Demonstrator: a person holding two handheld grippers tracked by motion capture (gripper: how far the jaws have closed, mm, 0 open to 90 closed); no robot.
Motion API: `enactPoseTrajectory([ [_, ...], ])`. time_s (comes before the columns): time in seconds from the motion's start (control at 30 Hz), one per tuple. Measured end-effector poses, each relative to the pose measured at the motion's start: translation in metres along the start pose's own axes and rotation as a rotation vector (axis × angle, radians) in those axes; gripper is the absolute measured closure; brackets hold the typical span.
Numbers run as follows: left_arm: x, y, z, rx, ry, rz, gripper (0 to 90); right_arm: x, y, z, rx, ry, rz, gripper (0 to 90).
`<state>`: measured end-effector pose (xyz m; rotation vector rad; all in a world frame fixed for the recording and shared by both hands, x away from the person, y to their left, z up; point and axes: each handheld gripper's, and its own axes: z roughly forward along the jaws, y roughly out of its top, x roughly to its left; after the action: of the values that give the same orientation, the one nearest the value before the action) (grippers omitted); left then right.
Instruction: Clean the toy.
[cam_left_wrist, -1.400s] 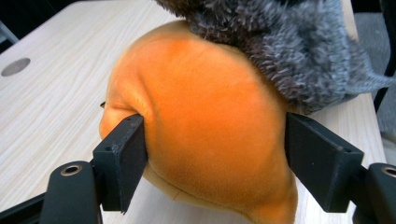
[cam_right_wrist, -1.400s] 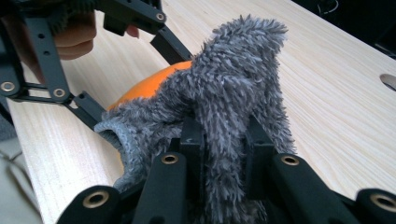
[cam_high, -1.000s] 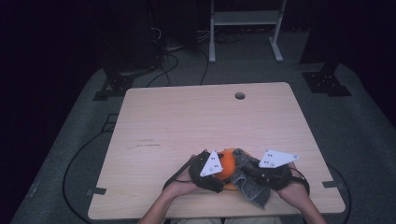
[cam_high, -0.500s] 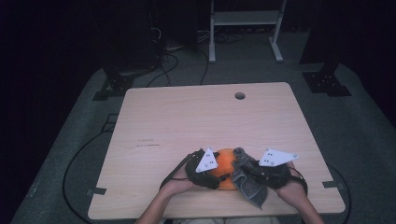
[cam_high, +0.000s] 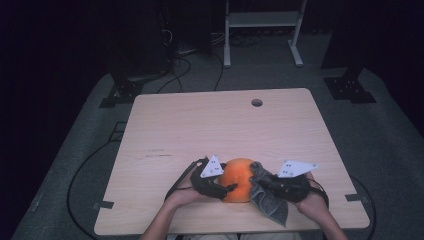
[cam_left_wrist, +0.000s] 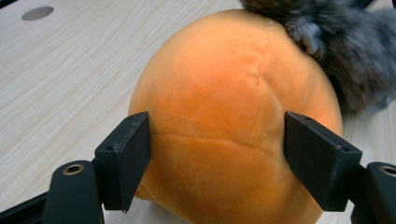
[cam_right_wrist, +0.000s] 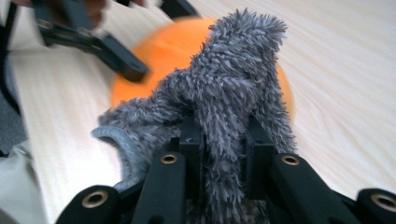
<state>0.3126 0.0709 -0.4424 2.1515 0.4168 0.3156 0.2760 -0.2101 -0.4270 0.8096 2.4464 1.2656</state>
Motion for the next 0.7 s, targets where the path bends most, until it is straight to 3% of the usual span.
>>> enactPoseTrajectory([
  [0.03, 0.001, 0.0, 0.0, 0.0, -0.003, -0.006, 24.8, -0.005, -0.003, 0.0, 0.013, -0.014, 0.015, 73.2],
  [0.07, 0.002, -0.001, 0.0, 0.0, -0.006, -0.012, 24.9, -0.012, -0.009, -0.002, 0.041, -0.056, 0.041, 73.3],
  [0.13, 0.003, -0.003, 0.0, 0.0, -0.007, -0.019, 24.9, -0.013, -0.011, -0.004, 0.04, -0.064, 0.051, 73.4],
  [0.3, 0.005, -0.005, -0.002, -0.001, -0.011, -0.021, 24.9, -0.012, -0.005, -0.009, -0.043, -0.037, 0.06, 72.7],
  [0.43, 0.005, -0.007, -0.002, -0.011, -0.015, -0.016, 24.8, -0.025, -0.018, 0.004, 0.034, -0.043, 0.096, 73.2],
  [0.5, 0.005, -0.007, -0.002, -0.013, -0.019, -0.014, 24.8, -0.03, -0.021, 0.002, 0.04, -0.057, 0.128, 73.5],
  [0.7, -0.003, -0.004, -0.001, -0.008, -0.015, 0.047, 24.9, -0.023, -0.003, -0.013, -0.116, 0.013, 0.148, 73.3],
])
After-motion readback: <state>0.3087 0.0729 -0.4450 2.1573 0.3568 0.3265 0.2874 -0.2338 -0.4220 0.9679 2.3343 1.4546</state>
